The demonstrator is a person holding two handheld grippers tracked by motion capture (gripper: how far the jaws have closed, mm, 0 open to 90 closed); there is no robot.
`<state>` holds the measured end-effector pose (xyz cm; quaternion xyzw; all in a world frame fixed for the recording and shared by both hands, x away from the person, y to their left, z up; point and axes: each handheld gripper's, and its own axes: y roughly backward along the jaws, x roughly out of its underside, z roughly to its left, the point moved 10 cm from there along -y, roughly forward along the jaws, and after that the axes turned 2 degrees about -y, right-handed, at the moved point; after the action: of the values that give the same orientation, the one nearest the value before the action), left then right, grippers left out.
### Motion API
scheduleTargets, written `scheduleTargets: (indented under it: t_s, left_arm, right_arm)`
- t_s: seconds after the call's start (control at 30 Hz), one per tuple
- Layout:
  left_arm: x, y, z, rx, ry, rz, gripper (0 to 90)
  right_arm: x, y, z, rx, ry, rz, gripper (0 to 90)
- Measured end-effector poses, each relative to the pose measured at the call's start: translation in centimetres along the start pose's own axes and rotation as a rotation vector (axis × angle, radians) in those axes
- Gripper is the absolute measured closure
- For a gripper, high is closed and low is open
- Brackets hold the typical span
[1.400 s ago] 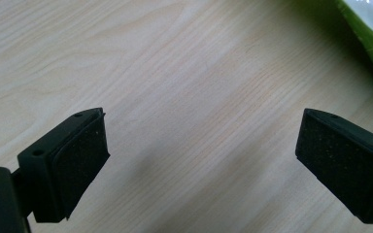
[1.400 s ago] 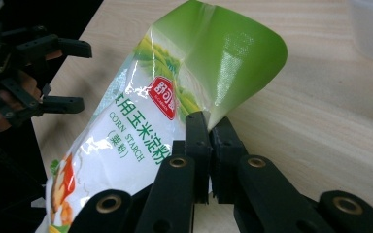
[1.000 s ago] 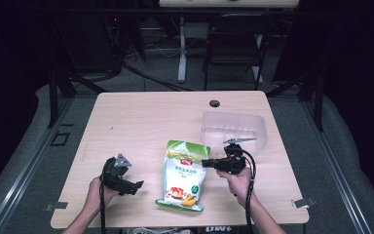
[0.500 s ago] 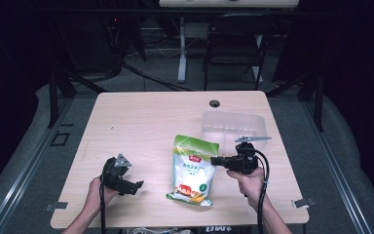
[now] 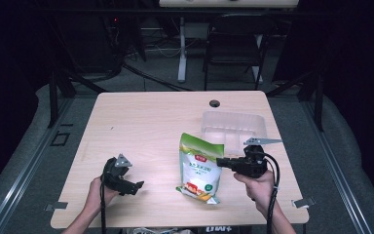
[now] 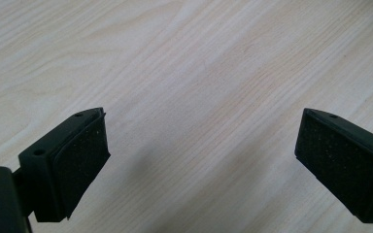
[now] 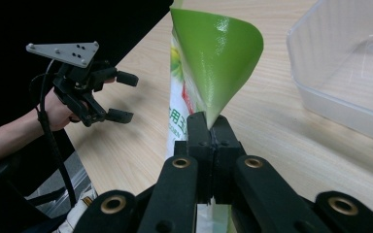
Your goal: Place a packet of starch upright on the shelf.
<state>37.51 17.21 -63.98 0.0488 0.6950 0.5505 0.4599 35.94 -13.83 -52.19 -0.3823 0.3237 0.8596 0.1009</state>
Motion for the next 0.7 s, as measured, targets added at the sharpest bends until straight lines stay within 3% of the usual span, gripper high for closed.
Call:
scheduleTargets:
  t_s: [0.17, 0.33, 0.7]
  left_arm:
    - [0.0, 0.0, 0.0, -0.001, -0.001, 0.0, 4.9]
    - [0.0, 0.0, 0.0, 0.0, -0.002, 0.0, 4.9]
    - [0.0, 0.1, 0.0, 0.002, -0.005, -0.002, 4.9]
  right_arm:
    - [-0.2, 0.8, 0.4, 0.007, 0.014, -0.01, 90.0]
    - [-0.4, 1.3, 0.7, -0.023, -0.001, -0.017, 90.0]
    - [-1.1, 2.8, 0.8, -0.005, 0.01, -0.034, 90.0]
